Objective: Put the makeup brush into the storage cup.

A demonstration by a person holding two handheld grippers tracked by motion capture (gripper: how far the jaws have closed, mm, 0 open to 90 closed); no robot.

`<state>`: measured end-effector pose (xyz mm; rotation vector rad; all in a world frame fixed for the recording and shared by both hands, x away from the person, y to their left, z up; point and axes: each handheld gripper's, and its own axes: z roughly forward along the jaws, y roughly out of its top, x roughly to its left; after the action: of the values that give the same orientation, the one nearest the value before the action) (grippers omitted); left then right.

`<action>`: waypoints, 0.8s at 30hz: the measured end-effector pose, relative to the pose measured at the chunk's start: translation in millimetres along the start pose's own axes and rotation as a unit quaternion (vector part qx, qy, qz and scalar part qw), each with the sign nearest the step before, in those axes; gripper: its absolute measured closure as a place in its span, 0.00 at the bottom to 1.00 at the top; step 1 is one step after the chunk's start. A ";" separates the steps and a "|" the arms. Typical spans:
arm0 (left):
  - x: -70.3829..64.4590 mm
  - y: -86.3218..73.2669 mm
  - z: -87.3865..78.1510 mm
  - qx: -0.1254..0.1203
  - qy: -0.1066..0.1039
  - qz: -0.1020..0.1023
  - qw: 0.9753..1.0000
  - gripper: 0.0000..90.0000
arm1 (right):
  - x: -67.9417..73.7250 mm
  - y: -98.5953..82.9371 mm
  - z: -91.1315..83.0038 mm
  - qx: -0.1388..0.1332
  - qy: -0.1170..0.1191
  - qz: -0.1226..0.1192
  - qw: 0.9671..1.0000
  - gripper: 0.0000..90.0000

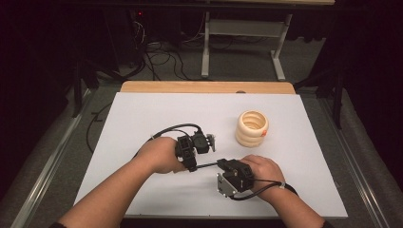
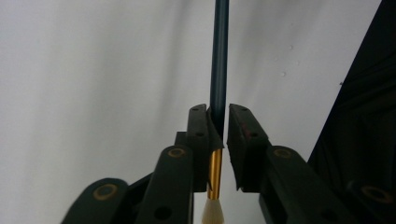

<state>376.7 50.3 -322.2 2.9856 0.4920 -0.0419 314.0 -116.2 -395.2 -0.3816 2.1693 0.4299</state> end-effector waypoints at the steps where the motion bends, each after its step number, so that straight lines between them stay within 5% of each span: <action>1: 0.2 -0.2 -0.4 0.000 0.001 0.000 1.000 0.83 | -1.4 -0.7 0.5 -0.002 0.000 -0.010 1.000 0.97; 8: 0.7 -1.3 0.0 -0.004 0.004 -0.012 1.000 0.64 | 1.4 0.2 0.0 0.007 0.002 0.005 1.000 0.97; 12: 1.5 -2.1 1.6 0.003 0.007 -0.011 1.000 0.51 | -0.8 -0.8 1.6 0.002 0.002 -0.012 1.000 0.97; 22: 3.8 -7.1 5.5 0.001 0.024 -0.040 0.999 0.14 | -0.6 -5.5 0.1 0.007 0.002 -0.010 1.000 0.97; 23: 4.5 -7.7 6.0 0.003 0.026 -0.045 0.999 0.09 | 2.9 -5.9 -1.0 0.015 0.004 0.010 1.000 0.97; 24: 5.4 -8.5 6.4 0.006 0.028 -0.047 0.998 0.06 | 1.2 -6.6 -0.1 0.009 0.002 -0.006 1.000 0.97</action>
<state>379.0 59.2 -329.7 2.9798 0.6412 0.0296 316.0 -122.2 -397.2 -0.3851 2.1732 0.4030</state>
